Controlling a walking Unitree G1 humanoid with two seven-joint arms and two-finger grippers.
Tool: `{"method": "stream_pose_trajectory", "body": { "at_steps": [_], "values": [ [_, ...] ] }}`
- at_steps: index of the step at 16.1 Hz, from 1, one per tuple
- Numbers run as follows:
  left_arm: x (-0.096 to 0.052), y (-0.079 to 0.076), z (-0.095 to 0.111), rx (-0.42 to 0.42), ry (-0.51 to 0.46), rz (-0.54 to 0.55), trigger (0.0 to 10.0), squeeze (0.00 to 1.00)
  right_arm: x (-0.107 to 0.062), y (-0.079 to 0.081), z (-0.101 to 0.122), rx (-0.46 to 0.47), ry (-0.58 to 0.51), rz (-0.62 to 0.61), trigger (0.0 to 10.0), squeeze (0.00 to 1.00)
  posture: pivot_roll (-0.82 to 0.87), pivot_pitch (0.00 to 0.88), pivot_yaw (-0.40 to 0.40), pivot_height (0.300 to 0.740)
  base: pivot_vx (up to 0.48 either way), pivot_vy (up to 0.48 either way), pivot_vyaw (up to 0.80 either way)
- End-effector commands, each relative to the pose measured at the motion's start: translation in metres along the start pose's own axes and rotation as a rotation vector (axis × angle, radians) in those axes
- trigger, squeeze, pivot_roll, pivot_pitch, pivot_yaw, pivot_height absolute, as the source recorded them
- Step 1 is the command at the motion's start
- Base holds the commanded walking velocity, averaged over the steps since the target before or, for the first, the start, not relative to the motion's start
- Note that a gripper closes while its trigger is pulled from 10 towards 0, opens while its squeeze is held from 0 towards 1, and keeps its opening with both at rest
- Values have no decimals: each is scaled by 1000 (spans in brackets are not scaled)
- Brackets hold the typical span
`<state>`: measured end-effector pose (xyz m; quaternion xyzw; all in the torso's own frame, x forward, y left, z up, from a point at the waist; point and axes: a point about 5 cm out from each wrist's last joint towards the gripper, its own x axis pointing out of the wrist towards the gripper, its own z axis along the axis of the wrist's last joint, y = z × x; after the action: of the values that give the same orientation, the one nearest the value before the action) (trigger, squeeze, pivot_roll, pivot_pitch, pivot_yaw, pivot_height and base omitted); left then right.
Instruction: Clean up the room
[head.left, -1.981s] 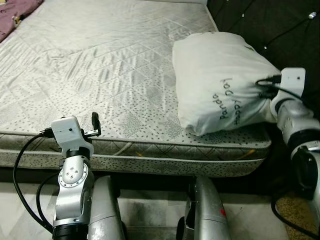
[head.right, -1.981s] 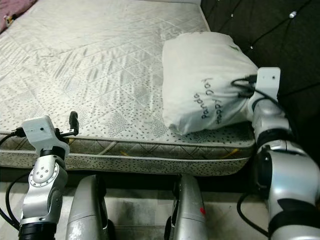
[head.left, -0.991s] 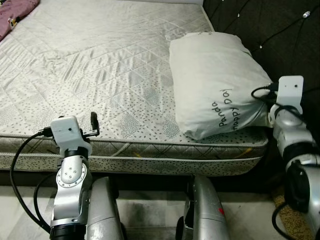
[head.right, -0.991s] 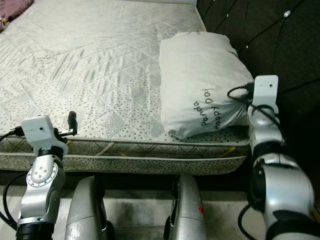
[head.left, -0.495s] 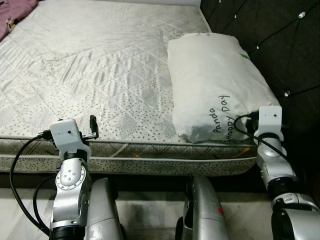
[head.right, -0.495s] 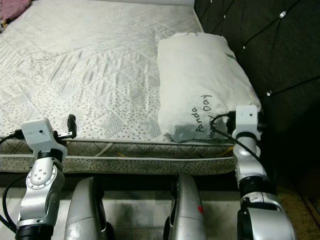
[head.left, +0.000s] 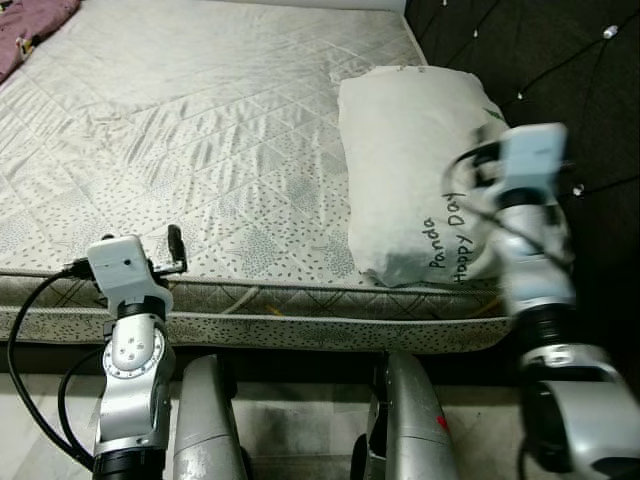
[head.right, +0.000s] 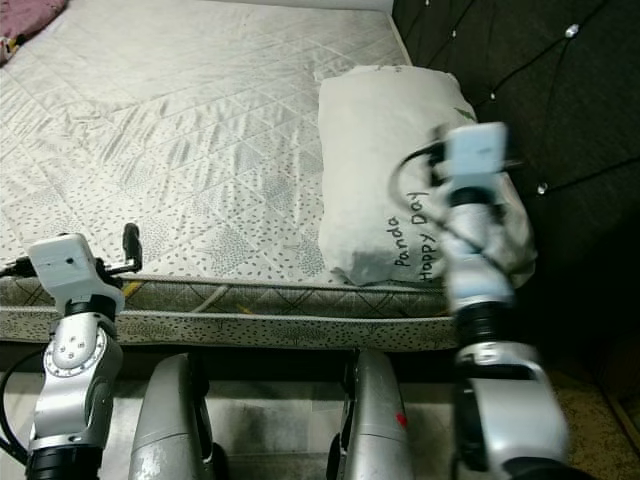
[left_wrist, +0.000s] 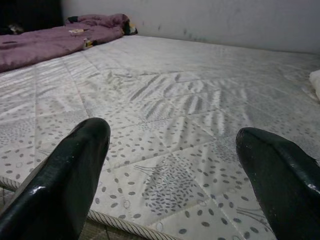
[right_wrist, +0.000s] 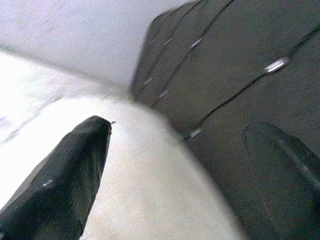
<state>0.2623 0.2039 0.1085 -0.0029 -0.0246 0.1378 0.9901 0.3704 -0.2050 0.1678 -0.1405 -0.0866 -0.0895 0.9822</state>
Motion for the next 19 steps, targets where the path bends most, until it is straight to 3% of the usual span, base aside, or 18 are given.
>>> {"method": "stream_pose_trajectory", "body": {
  "at_steps": [1, 2, 5, 7, 9, 10, 11, 12, 16, 19],
  "values": [
    [2, -1, -1, 7, -1, 3, 10000, 0, -9, 8, -32, 52, 193, 29, 10000, 1000, 76, 0, -36, 522, 0, 0, 0],
    [2, -1, -2, 7, 5, 4, 10000, 0, -16, 18, -52, 73, 328, 48, 10000, 1000, 78, 0, -36, 522, 0, 0, 0],
    [5, -1, -5, 9, 17, 4, 10000, 0, -33, 41, -81, 160, 553, 102, 10000, 1000, 87, 0, -39, 522, 0, 0, 0],
    [7, -1, -7, 9, 27, 9, 10000, 0, -40, 47, -89, 246, 643, 79, 10000, 1000, 93, 0, -43, 522, 0, 0, 0],
    [10, 2, -8, 13, 30, 21, 10000, 0, -35, 54, -81, 250, 618, 102, 10000, 1000, 98, 0, -43, 522, 0, 0, 0],
    [11, 3, -6, 11, 23, 30, 10000, 0, -28, 56, -72, 243, 557, 114, 10000, 678, 100, 0, -44, 522, 0, 0, 0],
    [12, 3, -4, 10, 16, 35, 10000, 0, -22, 56, -62, 242, 489, 117, 10000, 420, 102, 0, -44, 522, 0, 0, 0],
    [17, 6, 1, 2, -14, 56, 10000, 0, -11, 61, -39, 223, 322, 154, 10000, 0, 99, 0, -42, 522, 0, 0, 0],
    [22, 6, 3, 0, -41, 65, 10000, 0, -16, 77, -17, 221, 105, 254, 10000, 0, 95, 0, -43, 522, 0, 0, 0],
    [22, 5, 0, -4, -37, 71, 10000, 0, -21, 83, -16, 275, 79, 283, 10000, 0, 85, 0, -37, 537, 0, 0, 0]
  ]
}}
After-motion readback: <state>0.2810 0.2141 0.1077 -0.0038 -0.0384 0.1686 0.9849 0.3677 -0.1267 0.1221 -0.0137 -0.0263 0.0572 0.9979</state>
